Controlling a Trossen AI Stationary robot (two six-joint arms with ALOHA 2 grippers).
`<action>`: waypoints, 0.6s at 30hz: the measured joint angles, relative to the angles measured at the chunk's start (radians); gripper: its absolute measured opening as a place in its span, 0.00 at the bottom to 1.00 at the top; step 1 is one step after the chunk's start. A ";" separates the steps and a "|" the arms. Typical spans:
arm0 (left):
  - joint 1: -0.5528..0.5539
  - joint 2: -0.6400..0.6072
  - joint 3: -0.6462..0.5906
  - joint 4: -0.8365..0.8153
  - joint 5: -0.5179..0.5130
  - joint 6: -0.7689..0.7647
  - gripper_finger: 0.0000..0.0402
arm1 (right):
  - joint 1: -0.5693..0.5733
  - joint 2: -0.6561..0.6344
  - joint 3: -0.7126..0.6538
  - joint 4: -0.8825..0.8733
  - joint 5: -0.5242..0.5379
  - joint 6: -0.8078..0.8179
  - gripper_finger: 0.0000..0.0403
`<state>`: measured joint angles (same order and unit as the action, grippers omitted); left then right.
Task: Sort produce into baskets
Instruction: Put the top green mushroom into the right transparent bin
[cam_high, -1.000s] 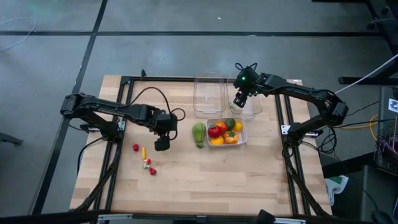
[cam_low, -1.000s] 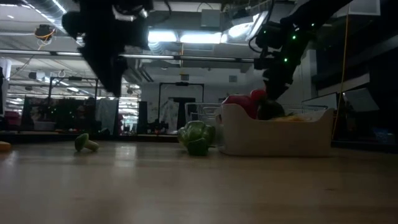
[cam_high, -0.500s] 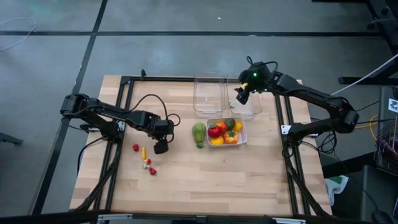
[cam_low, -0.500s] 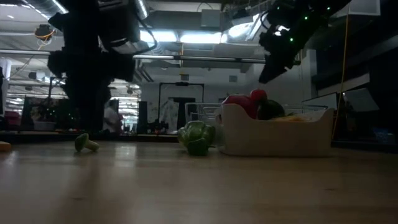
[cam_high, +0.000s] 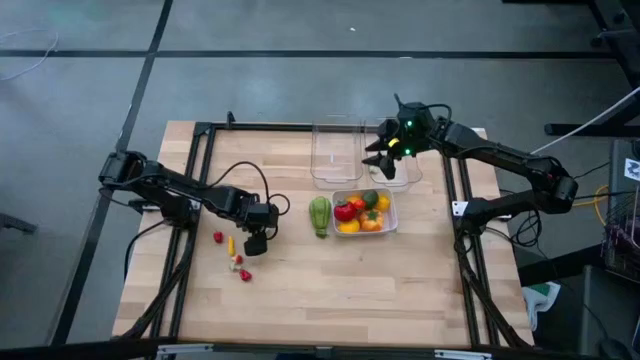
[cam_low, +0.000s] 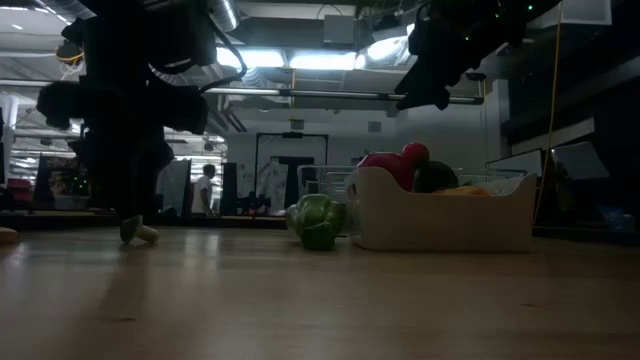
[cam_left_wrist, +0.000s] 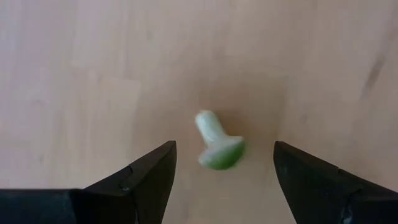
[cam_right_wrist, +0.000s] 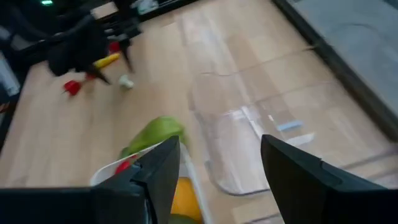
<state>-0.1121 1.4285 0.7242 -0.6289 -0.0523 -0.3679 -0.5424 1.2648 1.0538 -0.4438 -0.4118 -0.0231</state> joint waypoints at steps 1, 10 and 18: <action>-0.001 0.007 0.000 0.002 -0.005 0.000 0.65 | 0.016 0.000 0.000 0.000 0.000 0.000 0.55; -0.001 0.065 0.000 0.024 -0.007 0.000 0.65 | 0.163 0.000 0.000 0.003 0.021 -0.008 0.55; -0.001 0.079 -0.001 0.028 -0.011 0.000 0.59 | 0.257 0.001 0.000 0.039 0.149 -0.009 0.55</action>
<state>-0.1135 1.5070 0.7235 -0.6011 -0.0636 -0.3679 -0.2855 1.2655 1.0538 -0.4050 -0.2629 -0.0321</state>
